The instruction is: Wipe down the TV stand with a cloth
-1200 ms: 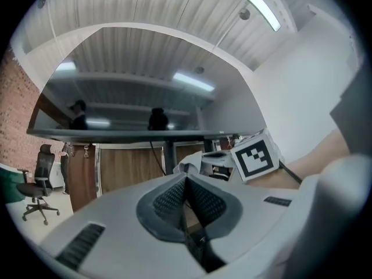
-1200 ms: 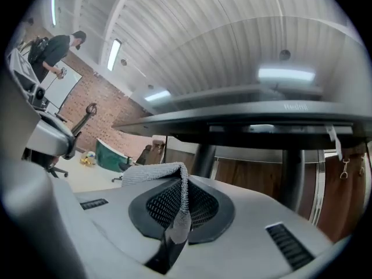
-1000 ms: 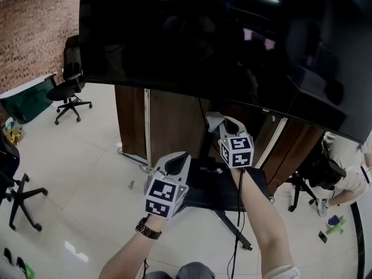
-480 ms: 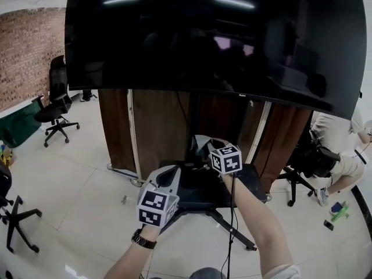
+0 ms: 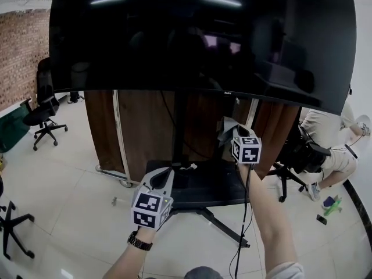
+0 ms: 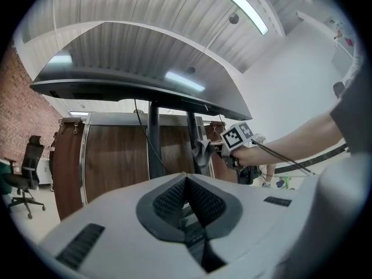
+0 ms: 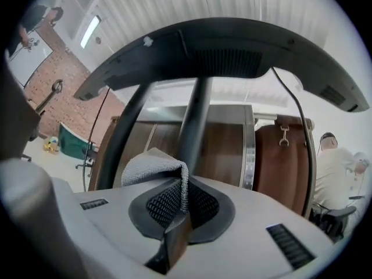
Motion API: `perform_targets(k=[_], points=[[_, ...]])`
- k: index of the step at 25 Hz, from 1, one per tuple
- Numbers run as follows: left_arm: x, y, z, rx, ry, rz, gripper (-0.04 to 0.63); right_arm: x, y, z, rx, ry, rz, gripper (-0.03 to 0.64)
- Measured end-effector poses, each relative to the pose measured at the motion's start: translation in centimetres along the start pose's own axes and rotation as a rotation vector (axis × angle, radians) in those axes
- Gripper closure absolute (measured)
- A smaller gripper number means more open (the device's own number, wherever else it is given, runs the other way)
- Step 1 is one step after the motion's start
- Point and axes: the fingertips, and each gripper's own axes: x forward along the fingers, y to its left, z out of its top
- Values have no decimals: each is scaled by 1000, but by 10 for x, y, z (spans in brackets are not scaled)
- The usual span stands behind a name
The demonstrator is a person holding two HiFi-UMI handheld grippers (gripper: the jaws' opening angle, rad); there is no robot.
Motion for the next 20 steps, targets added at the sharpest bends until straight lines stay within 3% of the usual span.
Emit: perform_targets(k=[3,5,7,10,12,13,16,20], points=[[-8,-7,-13,-11,23,-8,569,-26,14,-81,-15,161,32,609],[-14,-11,-20,-26,36,-12,569,-49,21,-103,0,185,29,609],[-18,-17,-21,-34,33,-21,569,-68,35,-86,55,118,47,609],[-23,-26,-16,-47,14,-25,569,-73,105,-42,155,64,238,609],[-25,-34,-14,-53,10,-34,569,-69,148,-45,214,138,342,609],[-25,-38,-13,-54,10,-42,569,-66,157,-58,228,197,351,609],[-31,-48,-12,-48,7,-64,569,-63,135,-115,199,366,267,609],[-39,-49,-19,-42,13,-70,569,-81,49,-156,157,480,95,609]])
